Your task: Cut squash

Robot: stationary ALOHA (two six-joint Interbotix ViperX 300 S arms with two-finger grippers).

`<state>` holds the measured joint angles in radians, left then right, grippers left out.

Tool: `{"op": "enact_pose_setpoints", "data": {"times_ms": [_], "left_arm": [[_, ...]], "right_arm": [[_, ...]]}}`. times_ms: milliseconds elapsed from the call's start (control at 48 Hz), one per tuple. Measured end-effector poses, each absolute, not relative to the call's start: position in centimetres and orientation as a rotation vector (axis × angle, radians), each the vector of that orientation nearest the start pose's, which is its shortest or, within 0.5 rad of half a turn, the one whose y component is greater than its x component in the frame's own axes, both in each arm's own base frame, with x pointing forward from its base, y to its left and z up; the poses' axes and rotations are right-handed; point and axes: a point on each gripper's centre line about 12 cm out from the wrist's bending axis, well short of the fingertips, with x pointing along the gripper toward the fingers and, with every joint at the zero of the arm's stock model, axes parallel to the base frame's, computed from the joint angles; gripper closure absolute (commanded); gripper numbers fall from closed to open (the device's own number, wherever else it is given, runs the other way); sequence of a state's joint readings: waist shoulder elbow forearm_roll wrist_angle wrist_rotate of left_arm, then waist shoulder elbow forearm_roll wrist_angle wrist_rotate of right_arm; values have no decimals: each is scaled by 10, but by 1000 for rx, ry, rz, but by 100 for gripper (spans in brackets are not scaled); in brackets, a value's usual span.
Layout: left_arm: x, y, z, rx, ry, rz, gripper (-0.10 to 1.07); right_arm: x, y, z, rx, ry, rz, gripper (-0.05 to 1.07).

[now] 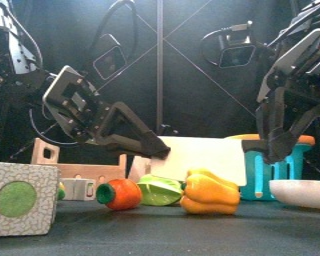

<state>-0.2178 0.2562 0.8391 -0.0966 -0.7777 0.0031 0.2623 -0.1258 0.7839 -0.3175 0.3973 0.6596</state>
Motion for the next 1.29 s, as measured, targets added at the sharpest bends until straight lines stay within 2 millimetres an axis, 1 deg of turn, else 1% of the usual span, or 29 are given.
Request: {"op": "enact_pose_setpoints", "data": {"times_ms": [271, 500, 729, 875, 1104, 1292], "left_arm": [[376, -75, 97, -30, 326, -126, 54], [379, -76, 92, -27, 378, -128, 54], [381, -77, 81, -26, 452, -129, 54], [381, -77, 81, -27, 458, -127, 54], [381, -77, 81, -25, 459, -127, 54], [381, -77, 81, -25, 459, -129, 54]], "right_arm": [[314, 69, 143, 127, 1038, -63, 56], [316, 69, 140, 123, 1048, -65, 56], [320, 69, 139, 113, 1046, -64, 56], [321, 69, 140, 107, 1041, -63, 56], [321, 69, 134, 104, 1059, -67, 56], [322, 69, 134, 103, 1059, -66, 56]]}}
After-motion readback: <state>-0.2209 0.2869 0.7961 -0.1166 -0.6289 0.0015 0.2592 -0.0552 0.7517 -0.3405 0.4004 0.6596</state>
